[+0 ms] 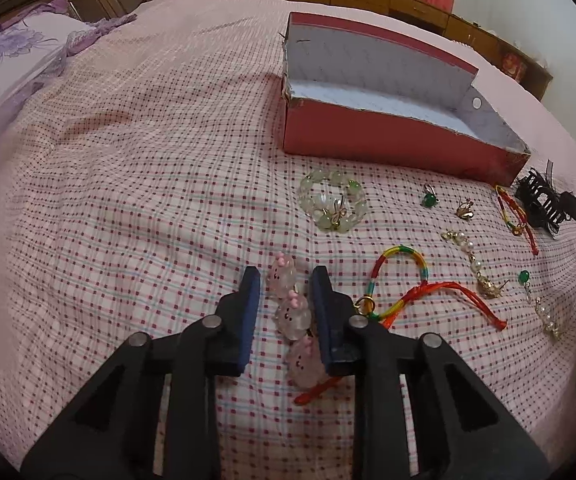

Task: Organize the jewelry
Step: 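Grasp the pink crystal bead strand with the left gripper while the right grasps the black feathered hair clip, then carry the bead strand and hair clip with both grippers into the red box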

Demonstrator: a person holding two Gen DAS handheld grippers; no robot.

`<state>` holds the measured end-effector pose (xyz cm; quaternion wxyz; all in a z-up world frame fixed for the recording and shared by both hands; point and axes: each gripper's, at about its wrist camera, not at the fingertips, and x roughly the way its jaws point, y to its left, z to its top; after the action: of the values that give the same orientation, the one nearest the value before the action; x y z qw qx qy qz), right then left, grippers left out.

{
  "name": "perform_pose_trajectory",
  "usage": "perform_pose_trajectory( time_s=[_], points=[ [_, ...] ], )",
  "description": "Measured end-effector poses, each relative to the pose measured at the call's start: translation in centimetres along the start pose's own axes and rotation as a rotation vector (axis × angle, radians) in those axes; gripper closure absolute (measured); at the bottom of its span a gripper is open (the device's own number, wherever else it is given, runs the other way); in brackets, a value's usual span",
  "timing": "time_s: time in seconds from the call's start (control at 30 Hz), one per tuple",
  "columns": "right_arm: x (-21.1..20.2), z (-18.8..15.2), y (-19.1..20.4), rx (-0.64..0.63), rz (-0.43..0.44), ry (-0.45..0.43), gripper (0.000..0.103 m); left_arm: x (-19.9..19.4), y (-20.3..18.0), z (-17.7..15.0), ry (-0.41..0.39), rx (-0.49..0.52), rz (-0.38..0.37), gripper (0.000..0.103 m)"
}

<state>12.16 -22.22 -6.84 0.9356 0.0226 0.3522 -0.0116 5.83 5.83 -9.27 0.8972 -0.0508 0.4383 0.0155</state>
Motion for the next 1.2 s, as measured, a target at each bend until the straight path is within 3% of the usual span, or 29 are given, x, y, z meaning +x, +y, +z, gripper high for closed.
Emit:
perform_pose_trajectory(
  time_s=[0.17, 0.27, 0.6, 0.7, 0.87, 1.2],
  points=[
    [2.3, 0.4, 0.5, -0.010, 0.043, 0.043, 0.008, 0.5, 0.6, 0.8, -0.001, -0.013, -0.019, 0.094],
    [3.7, 0.3, 1.0, -0.027, 0.049, 0.093, 0.019, 0.5, 1.3, 1.0, 0.000, -0.034, -0.033, 0.103],
    [6.2, -0.4, 0.9, 0.001, 0.086, 0.172, 0.030, -1.5, 2.2, 0.5, -0.039, -0.049, -0.051, 0.103],
    [5.9, -0.5, 0.6, 0.012, 0.083, 0.173, 0.046, -2.5, 2.3, 0.4, -0.057, -0.055, -0.059, 0.103],
    [5.1, -0.6, -0.2, 0.030, 0.064, 0.173, 0.088, -3.7, 1.9, 0.4, -0.081, -0.057, -0.064, 0.103],
    [1.2, -1.6, -1.5, 0.059, 0.085, 0.130, 0.097, -6.9, 1.3, 0.4, -0.137, -0.060, -0.110, 0.103]
  ],
)
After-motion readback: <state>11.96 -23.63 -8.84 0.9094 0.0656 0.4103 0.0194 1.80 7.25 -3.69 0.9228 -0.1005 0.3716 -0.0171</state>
